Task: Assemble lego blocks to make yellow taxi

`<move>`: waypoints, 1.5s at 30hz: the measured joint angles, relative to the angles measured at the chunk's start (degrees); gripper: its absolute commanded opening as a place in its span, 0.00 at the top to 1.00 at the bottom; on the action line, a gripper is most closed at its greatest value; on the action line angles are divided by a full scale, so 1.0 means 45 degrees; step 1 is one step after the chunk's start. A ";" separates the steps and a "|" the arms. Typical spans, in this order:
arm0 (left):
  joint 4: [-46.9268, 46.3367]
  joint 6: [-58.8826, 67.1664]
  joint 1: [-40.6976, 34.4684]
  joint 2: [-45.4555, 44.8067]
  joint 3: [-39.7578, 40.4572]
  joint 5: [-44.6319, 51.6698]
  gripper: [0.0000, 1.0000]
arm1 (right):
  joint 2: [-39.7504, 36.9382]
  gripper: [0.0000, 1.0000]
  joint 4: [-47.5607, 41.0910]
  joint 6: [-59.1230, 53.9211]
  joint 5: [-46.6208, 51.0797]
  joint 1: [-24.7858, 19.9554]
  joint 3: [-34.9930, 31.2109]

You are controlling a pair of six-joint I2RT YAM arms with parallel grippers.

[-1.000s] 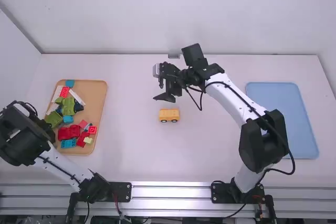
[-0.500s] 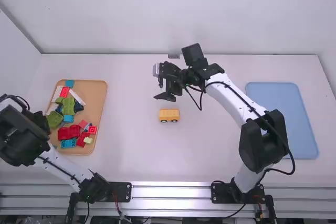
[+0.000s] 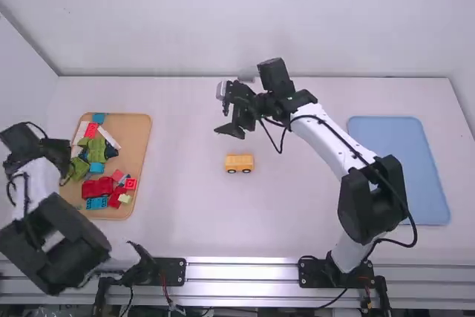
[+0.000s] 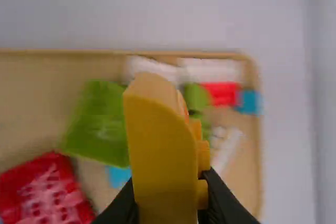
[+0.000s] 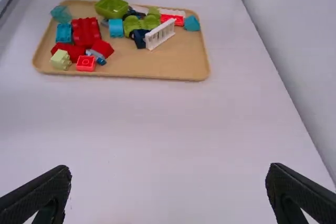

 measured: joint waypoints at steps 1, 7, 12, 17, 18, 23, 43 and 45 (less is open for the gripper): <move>0.0976 0.0777 -0.0578 -0.0685 -0.0641 0.0486 0.98 | 0.0000 0.01 0.0087 0.0262 0.0000 -0.0039 0.0005; 0.4095 0.3954 -0.4226 -0.2735 -0.2968 0.2448 0.98 | 0.0005 0.02 -0.0282 0.1190 0.0010 -0.0214 0.0000; 0.5202 0.6295 -0.7849 -0.2934 -0.3648 0.2341 0.98 | 0.0000 0.01 0.0136 0.1574 -0.0039 -0.0359 -0.0413; 0.5722 0.8480 -1.1196 -0.2934 -0.3667 0.1151 0.98 | 0.0000 0.01 0.1802 0.3759 -0.0102 -0.1307 -0.1326; 0.5892 0.9136 -1.1890 -0.2939 -0.3667 0.0947 0.98 | 0.0000 0.01 0.2409 0.4362 -0.0253 -0.1598 -0.1710; 0.6363 1.0928 -1.3313 -0.2822 -0.3667 0.0651 0.98 | 0.0000 0.00 0.5027 0.6402 -0.1681 -0.2472 -0.3230; 1.1147 1.1259 -1.4800 0.1020 -0.3672 0.1132 0.98 | 0.0000 0.11 1.2818 1.3075 -0.1787 -0.1899 -0.6955; 1.1230 1.1060 -1.4936 0.1020 -0.3672 0.1205 0.98 | 0.0005 0.16 1.3172 1.3260 -0.1632 -0.1831 -0.6960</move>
